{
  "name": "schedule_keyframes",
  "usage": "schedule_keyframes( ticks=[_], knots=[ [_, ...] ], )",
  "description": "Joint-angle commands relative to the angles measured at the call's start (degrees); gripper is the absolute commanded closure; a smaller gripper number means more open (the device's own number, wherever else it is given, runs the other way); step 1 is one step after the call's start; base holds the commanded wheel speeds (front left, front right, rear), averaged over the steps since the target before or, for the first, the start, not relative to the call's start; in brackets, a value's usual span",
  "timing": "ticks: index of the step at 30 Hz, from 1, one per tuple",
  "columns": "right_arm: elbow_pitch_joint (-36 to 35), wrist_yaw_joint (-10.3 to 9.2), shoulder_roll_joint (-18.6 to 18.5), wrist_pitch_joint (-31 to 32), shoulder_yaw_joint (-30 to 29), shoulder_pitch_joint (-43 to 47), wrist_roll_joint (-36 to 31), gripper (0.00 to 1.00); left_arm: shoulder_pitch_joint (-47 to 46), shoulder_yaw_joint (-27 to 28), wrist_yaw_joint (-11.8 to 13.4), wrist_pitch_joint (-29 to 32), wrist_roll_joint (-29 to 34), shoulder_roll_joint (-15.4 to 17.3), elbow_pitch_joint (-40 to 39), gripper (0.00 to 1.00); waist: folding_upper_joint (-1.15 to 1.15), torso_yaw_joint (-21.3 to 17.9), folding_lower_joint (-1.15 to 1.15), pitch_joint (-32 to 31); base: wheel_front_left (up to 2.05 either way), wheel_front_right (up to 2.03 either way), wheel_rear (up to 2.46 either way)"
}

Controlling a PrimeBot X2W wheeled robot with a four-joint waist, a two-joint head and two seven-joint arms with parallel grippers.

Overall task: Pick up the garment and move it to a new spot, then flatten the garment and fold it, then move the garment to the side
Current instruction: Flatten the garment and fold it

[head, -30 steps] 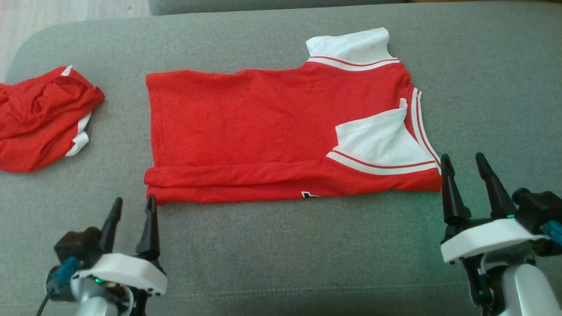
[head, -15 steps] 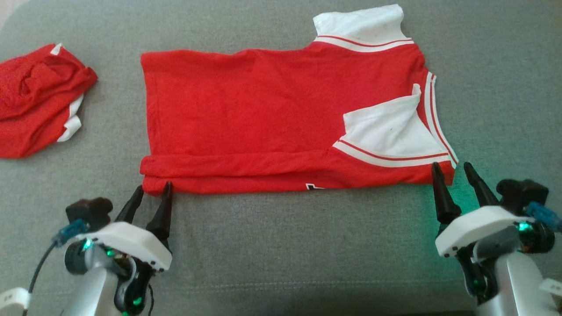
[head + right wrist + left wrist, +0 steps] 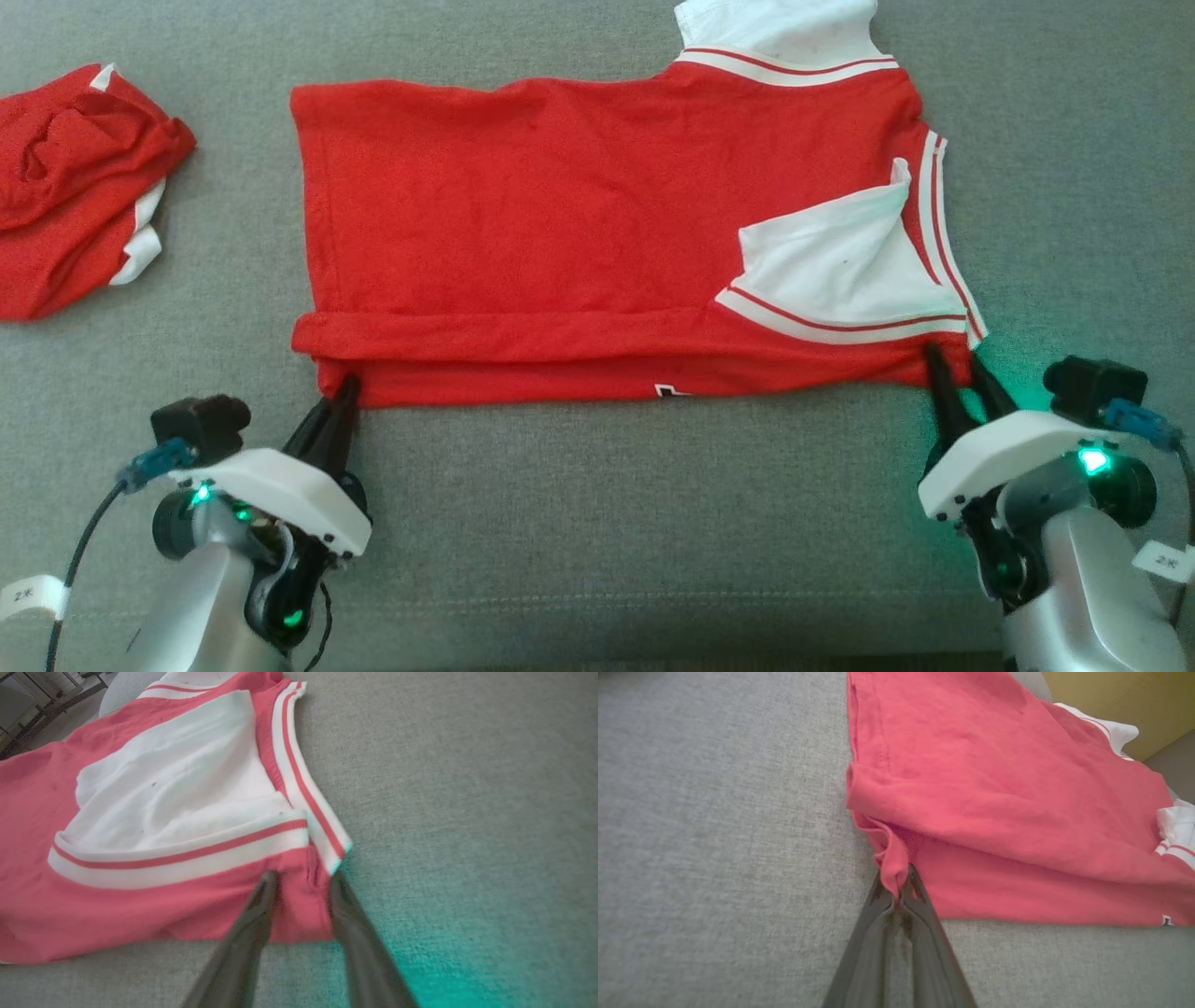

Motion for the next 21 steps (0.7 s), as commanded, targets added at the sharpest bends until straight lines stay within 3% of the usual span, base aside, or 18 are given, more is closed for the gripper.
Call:
schedule_keyframes(
  ticks=[1,9,21],
  knots=[
    [-0.4,-0.04,-0.2,-0.1,1.6,-1.2,0.8,1.0,-1.5,0.9,0.0,-0.7,-0.1,1.6,-0.6,1.0,0.0,0.1,0.0,0.1,0.0,0.0,0.0],
    [-1.7,-0.04,-0.2,-1.5,0.9,-0.3,2.6,1.0,-0.2,0.2,0.4,-3.2,0.6,2.5,-4.0,1.0,0.0,0.3,0.0,-0.8,0.0,0.0,0.0],
    [-11.6,-0.04,-0.2,2.2,-1.8,9.6,4.8,1.0,8.8,1.5,5.3,1.2,-0.6,4.8,-17.0,1.0,0.0,0.2,0.0,-3.8,0.0,0.0,0.0]
  ],
)
